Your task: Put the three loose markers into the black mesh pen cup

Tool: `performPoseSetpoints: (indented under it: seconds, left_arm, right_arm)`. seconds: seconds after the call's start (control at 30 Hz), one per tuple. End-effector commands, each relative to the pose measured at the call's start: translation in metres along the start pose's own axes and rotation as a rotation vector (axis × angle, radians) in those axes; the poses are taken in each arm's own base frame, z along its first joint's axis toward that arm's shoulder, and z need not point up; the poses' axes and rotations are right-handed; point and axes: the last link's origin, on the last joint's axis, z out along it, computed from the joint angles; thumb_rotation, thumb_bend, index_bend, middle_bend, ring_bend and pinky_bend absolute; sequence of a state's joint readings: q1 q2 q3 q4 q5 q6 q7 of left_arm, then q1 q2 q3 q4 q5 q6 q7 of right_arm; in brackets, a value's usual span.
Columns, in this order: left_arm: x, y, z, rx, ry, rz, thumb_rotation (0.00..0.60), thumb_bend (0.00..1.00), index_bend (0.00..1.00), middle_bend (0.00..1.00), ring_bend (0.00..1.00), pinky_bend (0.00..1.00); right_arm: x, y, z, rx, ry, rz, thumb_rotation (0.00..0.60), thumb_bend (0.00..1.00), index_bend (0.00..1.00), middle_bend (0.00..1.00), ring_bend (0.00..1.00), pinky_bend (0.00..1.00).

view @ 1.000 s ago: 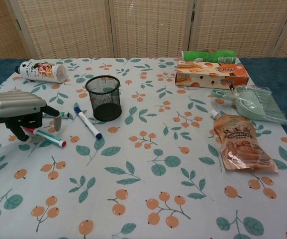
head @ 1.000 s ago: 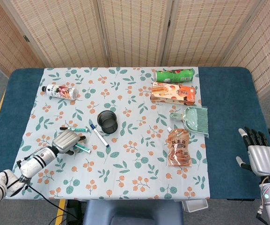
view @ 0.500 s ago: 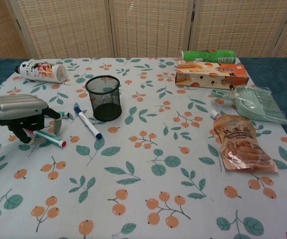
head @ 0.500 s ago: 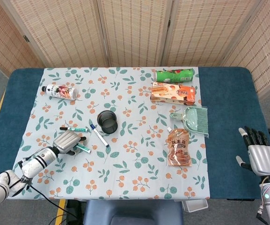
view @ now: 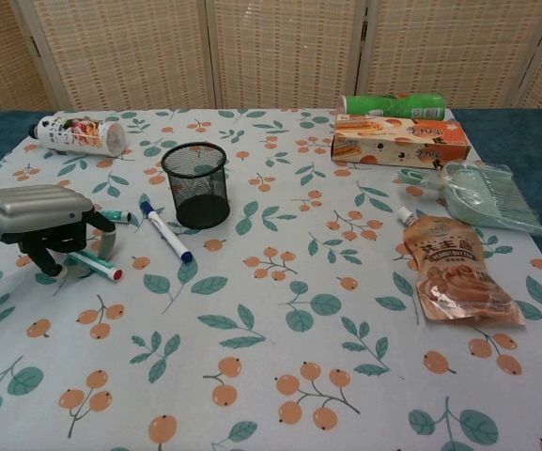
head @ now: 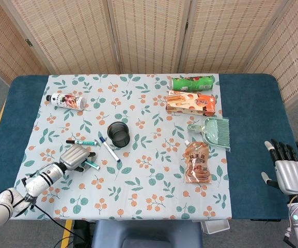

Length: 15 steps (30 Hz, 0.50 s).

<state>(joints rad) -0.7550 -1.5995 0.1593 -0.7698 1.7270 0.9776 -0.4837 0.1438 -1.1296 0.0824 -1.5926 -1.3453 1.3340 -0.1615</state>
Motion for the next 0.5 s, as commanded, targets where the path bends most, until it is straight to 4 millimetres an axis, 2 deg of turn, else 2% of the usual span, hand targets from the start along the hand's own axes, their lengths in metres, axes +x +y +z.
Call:
performPoseSetpoints:
  seconds: [0.03, 0.13, 0.27, 0.5]
  left_arm:
    - [0.0, 0.0, 0.0, -0.001, 0.009, -0.006, 0.6, 0.39, 0.57, 1.0, 1.0, 1.0]
    - [0.003, -0.001, -0.002, -0.002, 0.024, -0.012, 0.6, 0.39, 0.62, 1.0, 1.0, 1.0]
    - [0.014, -0.002, -0.01, -0.004, 0.068, -0.017, 0.6, 0.39, 0.62, 1.0, 1.0, 1.0]
    - [0.057, -0.002, -0.037, 0.038, 0.22, -0.203, 0.6, 0.39, 0.61, 1.0, 1.0, 1.0]
  right_arm:
    - [0.0, 0.0, 0.0, 0.0, 0.001, 0.0, 0.6, 0.28, 0.05, 0.0, 0.0, 0.0]
    - [0.0, 0.0, 0.0, 0.003, 0.001, -0.001, 0.6, 0.28, 0.05, 0.0, 0.0, 0.0]
    - [0.0, -0.001, 0.001, 0.011, -0.002, 0.0, 0.6, 0.28, 0.05, 0.0, 0.0, 0.0]
    - [0.001, -0.001, 0.0, 0.021, -0.002, 0.004, 0.6, 0.28, 0.05, 0.0, 0.0, 0.0]
